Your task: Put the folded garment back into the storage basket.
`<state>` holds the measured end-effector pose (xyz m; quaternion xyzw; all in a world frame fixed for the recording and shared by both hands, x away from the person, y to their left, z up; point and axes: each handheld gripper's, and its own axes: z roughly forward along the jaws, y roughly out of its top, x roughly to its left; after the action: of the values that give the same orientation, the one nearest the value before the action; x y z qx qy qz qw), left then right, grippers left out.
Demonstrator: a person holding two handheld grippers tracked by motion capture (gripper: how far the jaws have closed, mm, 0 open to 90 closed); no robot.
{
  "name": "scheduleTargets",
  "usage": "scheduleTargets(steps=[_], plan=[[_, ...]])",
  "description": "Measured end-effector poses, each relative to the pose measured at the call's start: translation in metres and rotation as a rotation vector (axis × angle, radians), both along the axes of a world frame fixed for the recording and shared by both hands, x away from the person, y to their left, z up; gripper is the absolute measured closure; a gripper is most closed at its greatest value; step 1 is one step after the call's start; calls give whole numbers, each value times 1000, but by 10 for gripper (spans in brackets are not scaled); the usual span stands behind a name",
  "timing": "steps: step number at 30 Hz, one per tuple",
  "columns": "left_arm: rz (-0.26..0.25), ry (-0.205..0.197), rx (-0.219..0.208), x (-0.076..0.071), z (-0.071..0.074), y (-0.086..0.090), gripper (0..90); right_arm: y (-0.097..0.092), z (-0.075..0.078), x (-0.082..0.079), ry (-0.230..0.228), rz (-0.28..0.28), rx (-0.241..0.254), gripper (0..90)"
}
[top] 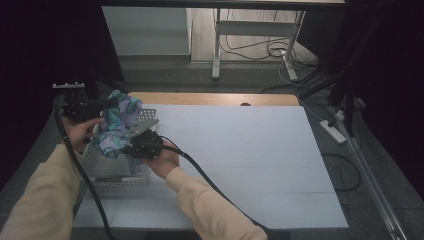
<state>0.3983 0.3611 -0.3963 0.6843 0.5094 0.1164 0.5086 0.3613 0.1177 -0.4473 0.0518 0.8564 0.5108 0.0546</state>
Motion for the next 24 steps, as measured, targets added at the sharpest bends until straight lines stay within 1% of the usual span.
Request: scheduleTargets(steps=[13, 19, 24], plan=[[2, 27, 3, 3, -13, 2, 807, 5, -12, 0, 22, 5, -17, 804], [-10, 37, 3, 7, -16, -4, 807, 3, -16, 0, 27, -1, -20, 804], [-28, 41, 12, 12, -17, -13, 807, -2, -18, 0, 30, -11, -19, 804]])
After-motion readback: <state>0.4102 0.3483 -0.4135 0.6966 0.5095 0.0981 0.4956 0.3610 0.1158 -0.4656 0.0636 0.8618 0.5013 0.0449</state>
